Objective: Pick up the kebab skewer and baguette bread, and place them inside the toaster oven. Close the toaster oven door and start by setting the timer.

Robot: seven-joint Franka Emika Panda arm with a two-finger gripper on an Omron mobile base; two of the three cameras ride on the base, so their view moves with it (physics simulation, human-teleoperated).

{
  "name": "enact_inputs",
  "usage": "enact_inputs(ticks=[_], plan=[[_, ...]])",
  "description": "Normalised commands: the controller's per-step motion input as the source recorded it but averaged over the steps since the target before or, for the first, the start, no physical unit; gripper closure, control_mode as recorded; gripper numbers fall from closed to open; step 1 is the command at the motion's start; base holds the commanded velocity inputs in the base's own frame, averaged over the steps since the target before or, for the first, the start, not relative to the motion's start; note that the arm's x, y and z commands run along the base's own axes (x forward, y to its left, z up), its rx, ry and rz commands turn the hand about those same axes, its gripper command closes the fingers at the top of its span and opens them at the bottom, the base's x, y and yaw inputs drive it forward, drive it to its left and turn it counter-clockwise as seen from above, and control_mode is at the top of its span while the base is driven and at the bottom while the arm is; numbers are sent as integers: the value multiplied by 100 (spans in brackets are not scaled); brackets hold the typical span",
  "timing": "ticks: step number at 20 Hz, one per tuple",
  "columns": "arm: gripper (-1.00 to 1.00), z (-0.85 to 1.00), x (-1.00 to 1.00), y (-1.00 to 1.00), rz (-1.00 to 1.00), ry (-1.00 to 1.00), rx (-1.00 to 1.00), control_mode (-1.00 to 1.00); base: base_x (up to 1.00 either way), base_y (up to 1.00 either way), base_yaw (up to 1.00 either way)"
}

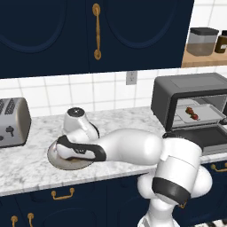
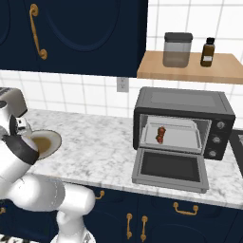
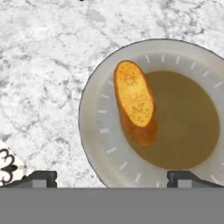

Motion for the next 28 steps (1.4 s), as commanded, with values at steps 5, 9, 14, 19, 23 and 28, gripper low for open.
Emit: enact_inputs(ticks=[5, 9, 14, 19, 23, 28], plan=[[-100, -34, 17, 0, 0, 0, -7, -100, 0, 0, 0], [-100, -52, 14, 0, 0, -2, -1, -100, 0, 0, 0], [-100, -28, 41, 0, 0, 0, 0, -100, 0, 0, 0], [-100, -29, 24, 11, 0, 0, 0, -100, 0, 0, 0], [-100, -32, 21, 26, 0, 0, 0, -100, 0, 0, 0], [-100, -18, 28, 11, 0, 0, 0, -100, 0, 0, 0]])
